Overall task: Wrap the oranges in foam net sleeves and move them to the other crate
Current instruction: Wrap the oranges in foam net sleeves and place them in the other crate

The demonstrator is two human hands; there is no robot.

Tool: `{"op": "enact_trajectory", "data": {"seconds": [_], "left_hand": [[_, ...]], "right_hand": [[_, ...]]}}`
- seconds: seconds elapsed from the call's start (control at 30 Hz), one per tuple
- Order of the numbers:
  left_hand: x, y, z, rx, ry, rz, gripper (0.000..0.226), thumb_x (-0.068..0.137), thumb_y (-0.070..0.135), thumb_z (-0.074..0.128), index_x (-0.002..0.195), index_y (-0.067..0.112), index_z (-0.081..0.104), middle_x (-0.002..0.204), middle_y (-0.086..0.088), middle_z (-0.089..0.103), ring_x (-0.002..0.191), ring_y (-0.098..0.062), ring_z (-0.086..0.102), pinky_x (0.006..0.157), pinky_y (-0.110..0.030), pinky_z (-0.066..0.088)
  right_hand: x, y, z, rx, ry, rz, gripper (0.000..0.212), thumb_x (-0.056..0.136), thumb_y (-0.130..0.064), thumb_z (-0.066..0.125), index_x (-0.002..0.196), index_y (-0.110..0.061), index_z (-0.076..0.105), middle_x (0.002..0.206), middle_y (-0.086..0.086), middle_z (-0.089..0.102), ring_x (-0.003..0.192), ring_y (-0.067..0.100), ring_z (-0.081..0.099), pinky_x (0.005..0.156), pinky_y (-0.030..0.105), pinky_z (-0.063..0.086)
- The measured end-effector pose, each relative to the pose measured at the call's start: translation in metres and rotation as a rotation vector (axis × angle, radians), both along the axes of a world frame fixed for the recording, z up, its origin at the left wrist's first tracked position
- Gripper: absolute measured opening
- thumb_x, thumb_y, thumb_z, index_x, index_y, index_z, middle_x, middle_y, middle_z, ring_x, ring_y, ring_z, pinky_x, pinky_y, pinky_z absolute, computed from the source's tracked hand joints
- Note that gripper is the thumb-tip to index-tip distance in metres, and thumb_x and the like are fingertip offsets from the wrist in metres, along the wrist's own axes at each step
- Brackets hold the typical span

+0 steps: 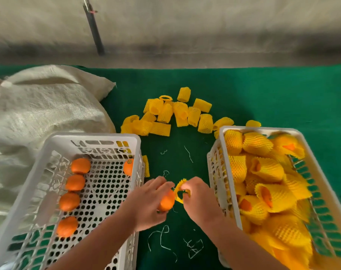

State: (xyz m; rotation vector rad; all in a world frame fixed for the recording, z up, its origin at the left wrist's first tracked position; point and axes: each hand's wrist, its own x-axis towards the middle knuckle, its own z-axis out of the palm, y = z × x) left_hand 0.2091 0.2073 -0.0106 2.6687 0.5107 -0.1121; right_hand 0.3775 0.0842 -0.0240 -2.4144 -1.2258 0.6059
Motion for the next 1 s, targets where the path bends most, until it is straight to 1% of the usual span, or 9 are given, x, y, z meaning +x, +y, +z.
{"op": "enact_trajectory", "data": {"seconds": [0.1,0.23,0.33,0.47,0.57,0.63,0.83,0.93,1.0], "left_hand": [[-0.004,-0.033,0.021,-0.081,0.037,-0.025,0.088,0.070,0.062,0.066,0.147,0.045,0.030,0.123,0.022,0.043,0.098,-0.002,0.052,0.079,-0.027,0.055],[-0.002,-0.075,0.046,-0.026,0.200,-0.088,0.079,0.066,0.059,0.067,0.136,0.043,0.034,0.113,0.018,0.041,0.091,-0.009,0.053,0.073,-0.027,0.051],[0.004,-0.098,0.057,0.027,0.361,-0.066,0.077,0.068,0.058,0.071,0.134,0.033,0.040,0.121,0.009,0.047,0.095,-0.014,0.052,0.082,-0.035,0.056],[0.010,-0.117,0.062,0.062,0.546,-0.021,0.067,0.071,0.057,0.073,0.124,0.022,0.052,0.098,0.004,0.049,0.086,-0.018,0.054,0.074,-0.034,0.055],[0.009,-0.121,0.060,0.012,0.593,0.070,0.056,0.072,0.055,0.073,0.114,0.020,0.057,0.090,0.004,0.056,0.082,-0.015,0.061,0.074,-0.032,0.058],[0.005,-0.118,0.057,-0.053,0.579,0.150,0.051,0.069,0.053,0.072,0.107,0.022,0.057,0.092,0.004,0.058,0.082,-0.012,0.061,0.072,-0.030,0.060],[-0.005,-0.109,0.064,-0.867,0.377,0.611,0.071,0.057,0.045,0.084,0.120,0.021,0.062,0.115,-0.008,0.057,0.094,-0.027,0.066,0.063,-0.033,0.064],[-0.009,-0.104,0.071,-1.383,0.142,0.946,0.088,0.049,0.037,0.098,0.124,0.012,0.060,0.117,-0.022,0.064,0.087,-0.034,0.073,0.064,-0.041,0.064],[-0.009,-0.104,0.071,-1.619,-0.047,1.095,0.081,0.059,0.034,0.096,0.126,0.010,0.057,0.115,-0.026,0.067,0.078,-0.038,0.072,0.057,-0.040,0.063]], "right_hand": [[-0.005,-0.031,0.008,0.004,0.016,0.120,0.027,0.099,-0.013,0.066,0.123,-0.022,0.071,0.125,-0.007,0.048,0.083,0.001,0.054,0.065,0.005,0.039],[-0.012,-0.063,0.018,0.009,0.015,0.265,0.034,0.096,-0.018,0.070,0.126,-0.034,0.064,0.144,-0.006,0.035,0.087,0.006,0.055,0.083,0.008,0.045],[-0.020,-0.080,0.022,0.021,0.020,0.345,0.037,0.093,-0.019,0.071,0.122,-0.038,0.060,0.151,-0.006,0.029,0.081,0.007,0.054,0.076,0.003,0.033],[-0.029,-0.097,0.023,0.035,-0.001,0.371,0.045,0.091,-0.015,0.072,0.126,-0.040,0.059,0.153,-0.007,0.024,0.081,0.008,0.054,0.069,0.001,0.028],[-0.030,-0.105,0.021,-0.009,-0.051,0.335,0.042,0.091,-0.009,0.069,0.127,-0.031,0.067,0.155,-0.004,0.025,0.080,0.010,0.060,0.066,0.008,0.042],[-0.028,-0.110,0.019,-0.054,-0.086,0.287,0.035,0.095,-0.011,0.065,0.127,-0.023,0.070,0.159,0.001,0.026,0.086,0.016,0.068,0.076,0.018,0.055],[-0.027,-0.116,0.010,-0.070,-0.035,0.193,0.058,0.092,-0.006,0.064,0.145,-0.027,0.052,0.157,0.001,0.023,0.095,0.018,0.064,0.078,0.021,0.052],[-0.034,-0.117,0.009,-0.044,0.011,0.194,0.064,0.090,-0.006,0.067,0.146,-0.028,0.046,0.155,-0.001,0.020,0.081,0.011,0.060,0.070,0.014,0.045],[-0.038,-0.118,0.009,-0.026,0.041,0.191,0.065,0.090,-0.005,0.066,0.148,-0.028,0.045,0.155,-0.001,0.019,0.069,0.006,0.054,0.060,0.012,0.036]]}}
